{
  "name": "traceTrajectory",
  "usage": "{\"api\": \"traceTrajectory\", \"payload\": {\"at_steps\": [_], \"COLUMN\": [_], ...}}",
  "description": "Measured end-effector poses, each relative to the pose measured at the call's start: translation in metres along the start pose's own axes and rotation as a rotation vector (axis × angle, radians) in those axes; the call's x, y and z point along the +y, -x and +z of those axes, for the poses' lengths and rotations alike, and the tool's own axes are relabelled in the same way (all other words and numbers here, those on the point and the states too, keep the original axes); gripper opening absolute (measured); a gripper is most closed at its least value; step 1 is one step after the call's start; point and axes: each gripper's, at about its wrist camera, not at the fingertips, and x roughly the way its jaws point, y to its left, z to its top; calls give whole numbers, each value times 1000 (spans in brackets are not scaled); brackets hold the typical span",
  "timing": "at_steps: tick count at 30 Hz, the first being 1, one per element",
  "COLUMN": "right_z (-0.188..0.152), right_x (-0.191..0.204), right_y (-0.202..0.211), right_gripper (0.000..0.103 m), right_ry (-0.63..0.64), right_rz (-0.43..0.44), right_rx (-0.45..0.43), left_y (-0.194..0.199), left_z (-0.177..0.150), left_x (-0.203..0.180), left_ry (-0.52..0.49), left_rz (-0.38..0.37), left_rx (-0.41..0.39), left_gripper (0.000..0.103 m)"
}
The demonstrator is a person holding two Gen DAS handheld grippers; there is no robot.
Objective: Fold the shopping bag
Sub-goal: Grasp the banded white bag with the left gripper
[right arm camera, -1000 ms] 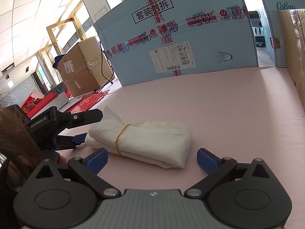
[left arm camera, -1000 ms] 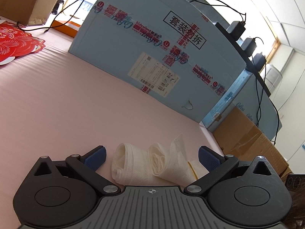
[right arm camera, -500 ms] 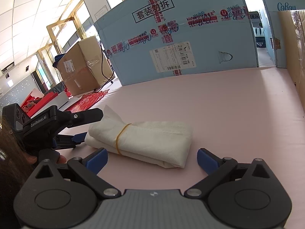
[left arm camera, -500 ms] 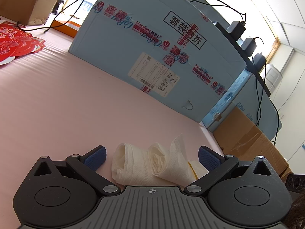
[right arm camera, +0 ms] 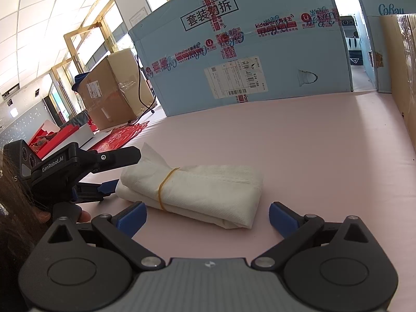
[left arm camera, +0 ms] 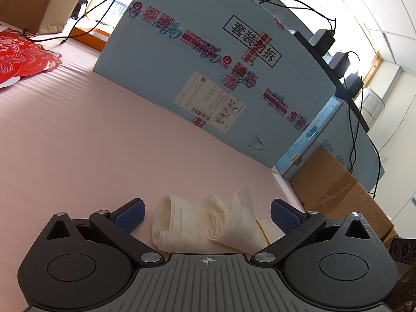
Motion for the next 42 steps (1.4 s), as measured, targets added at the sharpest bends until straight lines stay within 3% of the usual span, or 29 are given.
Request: {"api": "traceTrajectory", "payload": {"at_steps": [31, 40, 42], "right_z": [0, 2, 4], "right_x": [-1, 2, 3], "right_y": [0, -1, -3], "right_gripper": [103, 98, 93], "right_ry": [-6, 0, -2], "right_rz": [5, -65, -74], "right_rx": [-2, -23, -25], "left_y": [0, 1, 0], "left_z": [0, -1, -2], "left_x": [0, -4, -8], "left_ry": [1, -15, -29], "left_rz": [2, -10, -28], "left_rx": [-1, 14, 32], "left_gripper": [103, 103, 103]}}
